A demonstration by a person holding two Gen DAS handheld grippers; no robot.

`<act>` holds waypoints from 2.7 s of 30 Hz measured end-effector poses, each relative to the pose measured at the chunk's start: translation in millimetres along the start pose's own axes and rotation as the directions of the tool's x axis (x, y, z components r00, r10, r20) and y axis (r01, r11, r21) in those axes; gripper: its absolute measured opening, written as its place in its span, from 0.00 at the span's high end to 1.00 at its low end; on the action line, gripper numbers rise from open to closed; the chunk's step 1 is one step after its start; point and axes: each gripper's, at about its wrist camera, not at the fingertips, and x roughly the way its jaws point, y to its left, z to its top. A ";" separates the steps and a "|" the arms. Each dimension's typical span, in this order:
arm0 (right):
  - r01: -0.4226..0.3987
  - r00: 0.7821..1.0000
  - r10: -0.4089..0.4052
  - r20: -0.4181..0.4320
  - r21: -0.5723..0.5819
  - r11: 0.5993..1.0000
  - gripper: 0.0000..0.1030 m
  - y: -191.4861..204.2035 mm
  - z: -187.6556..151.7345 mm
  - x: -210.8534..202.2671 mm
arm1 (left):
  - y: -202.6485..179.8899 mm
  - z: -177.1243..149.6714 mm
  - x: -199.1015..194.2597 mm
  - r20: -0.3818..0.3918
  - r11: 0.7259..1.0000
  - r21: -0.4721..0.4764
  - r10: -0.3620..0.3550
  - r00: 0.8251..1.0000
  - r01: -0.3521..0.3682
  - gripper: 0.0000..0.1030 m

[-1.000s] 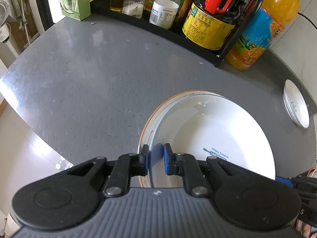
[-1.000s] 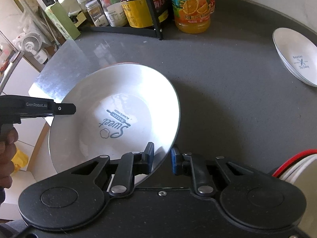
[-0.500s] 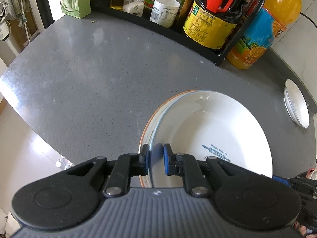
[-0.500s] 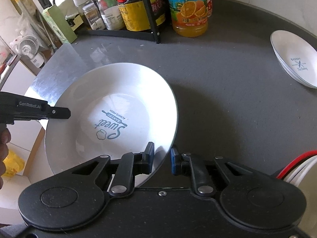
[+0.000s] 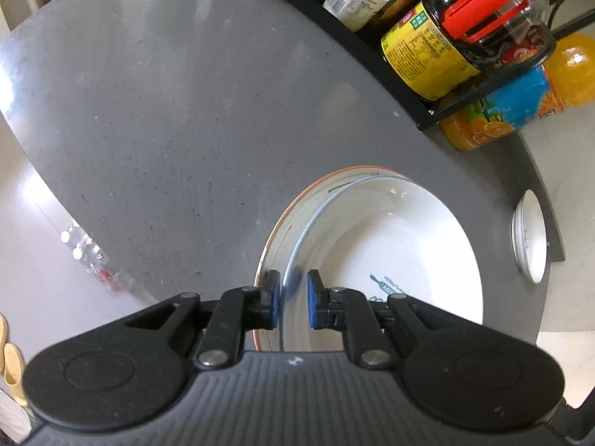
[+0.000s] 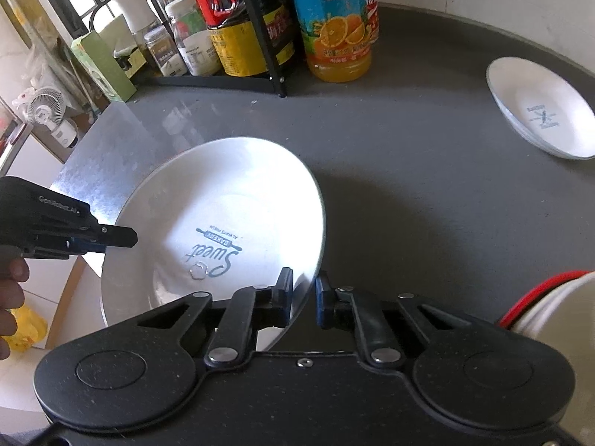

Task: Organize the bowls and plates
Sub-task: 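Carry the 'Sweet' plate with both tools and lower it onto the orange-rimmed plate, then open both tools to release the 'Sweet' plate and withdraw, then move both tools toward the white 'Bakery' plate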

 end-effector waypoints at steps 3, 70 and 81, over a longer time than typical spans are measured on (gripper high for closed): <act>0.001 1.000 -0.001 0.000 0.000 1.000 0.90 0.3 1.3 -1.6 | -3.6 -1.0 2.6 -0.003 1.000 0.014 0.013 1.000 -0.013 0.87; 0.011 0.961 -0.065 0.269 0.199 0.980 0.15 -62.0 38.4 -81.3 | -139.4 6.3 -30.9 0.248 0.894 0.417 0.060 0.967 -0.163 0.32; 0.043 0.933 -0.159 0.322 0.339 0.940 0.12 -141.2 33.3 -114.6 | -203.5 -16.0 -16.9 0.228 0.843 0.526 -0.009 0.974 -0.115 0.31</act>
